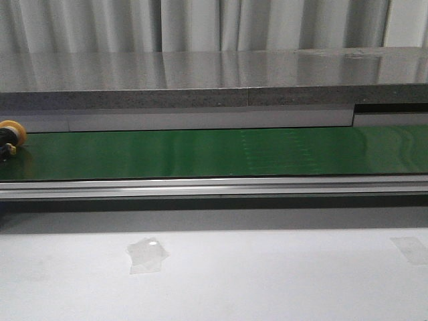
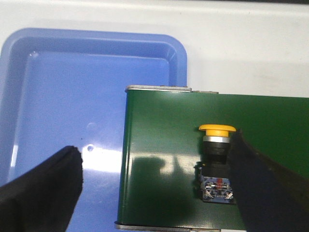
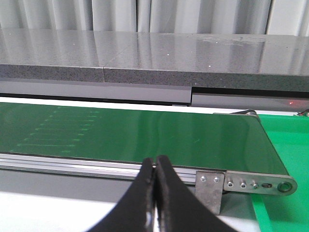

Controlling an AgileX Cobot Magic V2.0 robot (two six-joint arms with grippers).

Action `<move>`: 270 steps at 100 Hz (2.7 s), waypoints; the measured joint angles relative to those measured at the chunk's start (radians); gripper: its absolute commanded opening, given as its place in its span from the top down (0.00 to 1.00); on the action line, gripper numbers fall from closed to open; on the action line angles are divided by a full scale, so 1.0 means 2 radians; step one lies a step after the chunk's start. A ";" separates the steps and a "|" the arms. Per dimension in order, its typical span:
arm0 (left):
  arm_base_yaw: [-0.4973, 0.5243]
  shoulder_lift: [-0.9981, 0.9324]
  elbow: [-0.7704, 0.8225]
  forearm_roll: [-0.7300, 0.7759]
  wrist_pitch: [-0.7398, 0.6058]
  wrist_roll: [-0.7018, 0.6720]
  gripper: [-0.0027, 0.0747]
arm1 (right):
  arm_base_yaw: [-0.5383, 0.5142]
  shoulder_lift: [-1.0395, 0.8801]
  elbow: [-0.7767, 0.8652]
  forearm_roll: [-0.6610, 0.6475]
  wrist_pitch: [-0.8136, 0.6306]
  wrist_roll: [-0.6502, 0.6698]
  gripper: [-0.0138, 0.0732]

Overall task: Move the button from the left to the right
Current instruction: 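Raise the left gripper back above the blue tray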

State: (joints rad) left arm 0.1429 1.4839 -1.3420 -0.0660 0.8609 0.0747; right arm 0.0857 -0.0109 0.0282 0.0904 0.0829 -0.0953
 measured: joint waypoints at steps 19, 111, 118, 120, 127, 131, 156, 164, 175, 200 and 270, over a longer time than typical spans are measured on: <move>0.000 -0.101 0.095 -0.002 -0.078 0.000 0.21 | 0.000 0.000 0.000 0.000 0.000 0.000 0.92; 0.000 -0.542 0.470 -0.004 -0.335 0.004 0.21 | 0.000 0.000 0.000 0.000 0.000 0.000 0.92; 0.000 -0.546 0.474 -0.004 -0.338 0.004 0.22 | 0.000 0.000 0.000 0.000 0.000 0.000 0.92; 0.000 -0.546 0.474 -0.004 -0.338 0.004 0.23 | 0.000 0.000 0.000 0.000 0.000 0.000 0.92; 0.000 -0.546 0.476 -0.004 -0.338 0.004 0.29 | 0.000 0.000 0.000 0.000 0.000 0.000 0.92; 0.000 -0.546 0.476 -0.004 -0.339 0.004 0.34 | 0.000 0.000 0.000 0.000 0.000 0.000 0.92; 0.000 -0.546 0.476 -0.004 -0.342 0.004 0.75 | 0.000 0.000 0.000 0.000 0.000 0.000 0.92; 0.000 -0.546 0.476 -0.004 -0.342 0.004 0.87 | 0.000 0.000 0.000 0.000 0.000 0.000 0.92; 0.000 -0.546 0.476 -0.004 -0.342 0.004 0.99 | 0.000 0.000 0.000 0.000 0.000 0.000 0.92; 0.000 -0.546 0.476 -0.004 -0.342 0.004 0.99 | 0.000 0.000 0.000 0.000 0.000 0.000 0.92; 0.000 -0.546 0.476 -0.004 -0.342 0.004 0.99 | 0.000 0.000 -0.002 0.011 -0.018 0.000 0.92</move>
State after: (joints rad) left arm 0.1429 0.3916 -0.3896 -0.0748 0.1772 0.0836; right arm 0.0857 -0.0109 0.0238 0.1132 0.0470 -0.0953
